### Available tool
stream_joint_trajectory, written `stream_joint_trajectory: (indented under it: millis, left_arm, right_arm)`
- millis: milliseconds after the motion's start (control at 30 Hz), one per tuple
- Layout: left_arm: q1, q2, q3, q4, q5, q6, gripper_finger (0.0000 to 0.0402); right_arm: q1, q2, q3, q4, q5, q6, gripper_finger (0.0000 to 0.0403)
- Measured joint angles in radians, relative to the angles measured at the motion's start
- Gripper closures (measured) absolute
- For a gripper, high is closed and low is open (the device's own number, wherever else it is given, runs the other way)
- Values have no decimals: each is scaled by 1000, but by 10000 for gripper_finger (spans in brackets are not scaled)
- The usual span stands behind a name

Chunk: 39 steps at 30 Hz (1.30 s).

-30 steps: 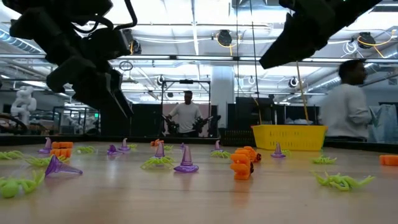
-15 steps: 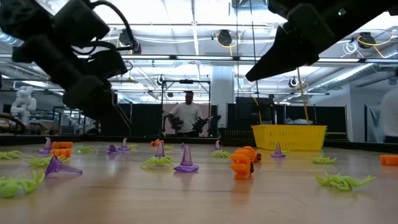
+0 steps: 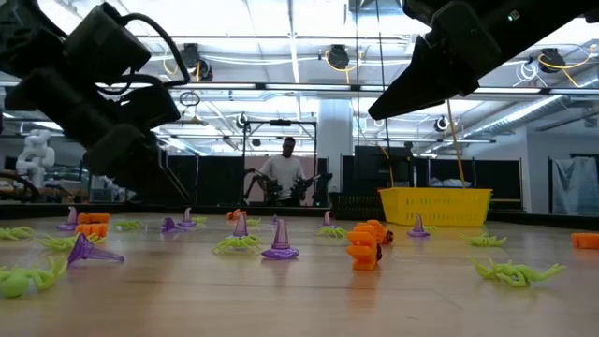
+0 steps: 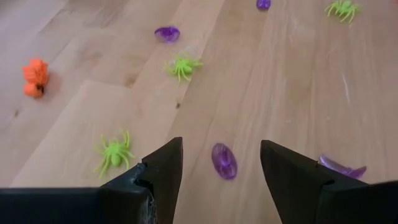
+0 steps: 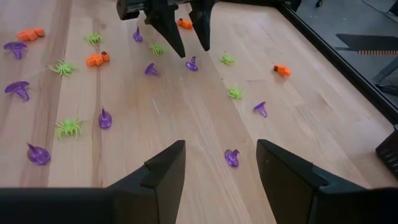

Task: Sort Halloween decoration
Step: Put the violet witch hat toy into the yellow basket

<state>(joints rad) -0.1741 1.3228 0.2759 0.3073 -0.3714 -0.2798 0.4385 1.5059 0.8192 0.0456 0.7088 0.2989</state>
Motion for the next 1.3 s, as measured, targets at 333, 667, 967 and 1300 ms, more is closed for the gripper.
stream_joint_trajectory:
  millis: [333, 667, 967, 1300]
  left_arm:
    - [0, 0, -5, 6, 0, -3, 187]
    - [11, 0, -6, 24, -1, -25, 187]
    - [8, 0, -6, 24, 2, -57, 187]
    - [7, 0, -6, 22, 10, -79, 187]
  right_arm:
    - [0, 0, 0, 3, 2, -1, 218]
    - [-1, 0, 0, 3, 2, -1, 218]
    - [-14, 0, 0, 3, 2, 0, 218]
    - [-14, 0, 0, 3, 2, 2, 218]
